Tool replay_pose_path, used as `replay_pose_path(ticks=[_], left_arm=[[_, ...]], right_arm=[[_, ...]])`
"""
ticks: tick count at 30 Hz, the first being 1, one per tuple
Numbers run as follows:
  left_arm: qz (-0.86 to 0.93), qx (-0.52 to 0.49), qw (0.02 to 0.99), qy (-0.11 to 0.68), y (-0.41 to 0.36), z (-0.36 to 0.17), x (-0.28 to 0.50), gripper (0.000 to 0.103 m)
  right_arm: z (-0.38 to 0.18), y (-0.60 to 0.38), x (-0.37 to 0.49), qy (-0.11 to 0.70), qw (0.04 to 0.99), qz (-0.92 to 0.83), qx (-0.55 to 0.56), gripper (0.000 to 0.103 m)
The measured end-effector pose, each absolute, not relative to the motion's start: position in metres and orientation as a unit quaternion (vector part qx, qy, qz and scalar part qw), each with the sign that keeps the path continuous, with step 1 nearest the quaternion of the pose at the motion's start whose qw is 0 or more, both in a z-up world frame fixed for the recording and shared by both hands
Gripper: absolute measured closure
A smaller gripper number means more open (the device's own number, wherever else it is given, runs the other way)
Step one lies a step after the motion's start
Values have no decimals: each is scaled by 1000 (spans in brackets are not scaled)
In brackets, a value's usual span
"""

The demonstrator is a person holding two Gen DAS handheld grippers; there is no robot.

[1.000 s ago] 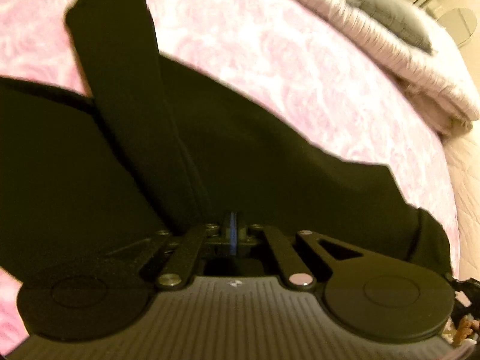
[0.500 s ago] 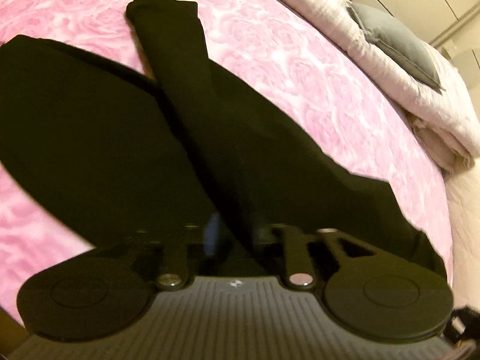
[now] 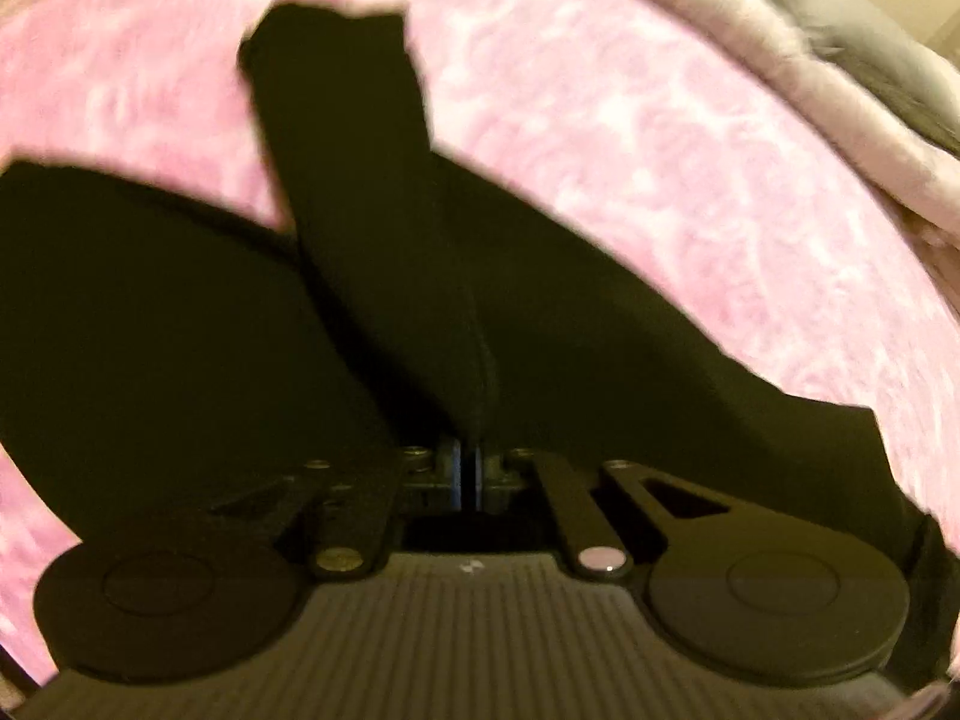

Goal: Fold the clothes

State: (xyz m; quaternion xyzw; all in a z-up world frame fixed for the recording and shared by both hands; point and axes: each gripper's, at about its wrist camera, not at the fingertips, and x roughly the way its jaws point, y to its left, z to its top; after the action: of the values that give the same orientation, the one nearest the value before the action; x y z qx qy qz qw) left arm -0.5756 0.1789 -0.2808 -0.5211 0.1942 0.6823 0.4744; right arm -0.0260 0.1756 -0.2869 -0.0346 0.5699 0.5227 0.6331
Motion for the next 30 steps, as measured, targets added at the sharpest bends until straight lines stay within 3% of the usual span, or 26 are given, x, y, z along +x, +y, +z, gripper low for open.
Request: replay_pose_path(ticks=[5, 13, 23, 26, 27, 28, 30], left_arm=[[700, -489, 499, 150, 115, -257, -589, 102], [707, -500, 483, 130, 72, -279, -583, 101], [711, -475, 481, 195, 71, -300, -564, 100], [713, -470, 477, 208, 72, -296, -561, 94], [716, -469, 475, 203, 69, -290, -562, 92], [719, -469, 473, 199, 65, -284, -564, 91], [724, -473, 465, 190, 55, -272, -569, 89]], right_arm=[[-269, 163, -25, 538, 634, 555, -15, 94], [-281, 148, -14, 555, 632, 541, -23, 94], [-311, 152, -16, 559, 639, 520, -89, 93], [-309, 156, -23, 548, 642, 521, -131, 82], [-304, 157, -27, 539, 647, 516, -157, 67], [-298, 158, -31, 529, 652, 512, -182, 61], [-283, 154, -40, 506, 659, 517, -205, 61]])
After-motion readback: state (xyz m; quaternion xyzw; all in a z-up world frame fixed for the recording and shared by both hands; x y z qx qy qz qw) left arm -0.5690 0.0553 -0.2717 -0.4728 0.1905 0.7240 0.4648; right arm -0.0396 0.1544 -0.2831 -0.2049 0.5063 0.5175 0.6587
